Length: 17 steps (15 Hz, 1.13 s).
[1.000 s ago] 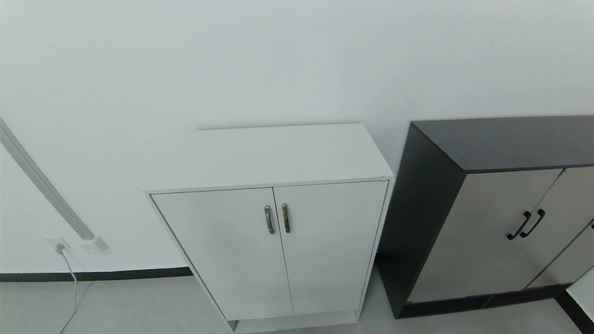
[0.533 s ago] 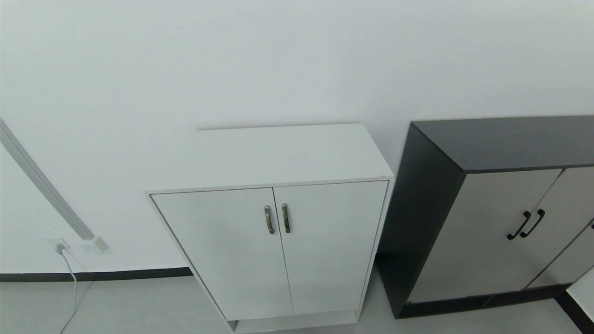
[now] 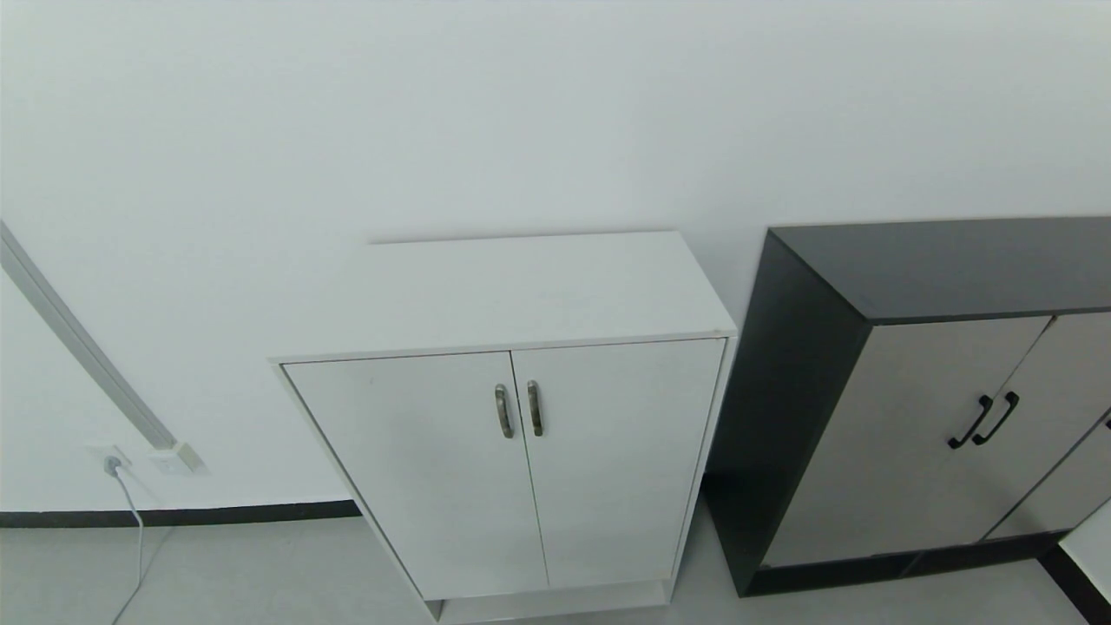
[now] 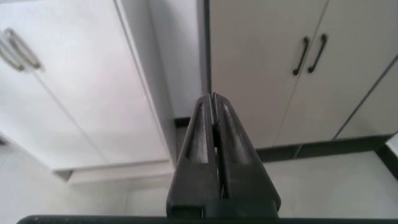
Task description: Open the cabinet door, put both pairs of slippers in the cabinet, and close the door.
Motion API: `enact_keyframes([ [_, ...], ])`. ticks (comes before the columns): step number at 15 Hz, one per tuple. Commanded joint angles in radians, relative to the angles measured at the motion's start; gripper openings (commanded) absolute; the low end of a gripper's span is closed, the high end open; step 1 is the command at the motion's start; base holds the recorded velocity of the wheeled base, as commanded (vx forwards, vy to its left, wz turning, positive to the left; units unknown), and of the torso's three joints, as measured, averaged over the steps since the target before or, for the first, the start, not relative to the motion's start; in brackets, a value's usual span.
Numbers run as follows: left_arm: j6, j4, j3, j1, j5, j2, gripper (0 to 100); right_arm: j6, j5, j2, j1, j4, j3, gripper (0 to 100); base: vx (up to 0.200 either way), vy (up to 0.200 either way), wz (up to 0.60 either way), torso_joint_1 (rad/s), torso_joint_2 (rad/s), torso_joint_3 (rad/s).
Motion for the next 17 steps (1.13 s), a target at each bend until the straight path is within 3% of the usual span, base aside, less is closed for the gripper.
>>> enact_keyframes([
  [1,0.0,0.0,0.0,0.0,0.001,0.001,0,0.003,-0.003,-0.056,-0.021,-0.001,0.0,0,0.0,0.0,0.0,0.0,0.0,0.0],
  [17,0.006,0.0,0.0,0.0,0.001,0.001,0,0.027,-0.004,-0.056,-0.019,-0.004,0.0,0,0.0,0.0,0.0,0.0,0.0,0.0],
])
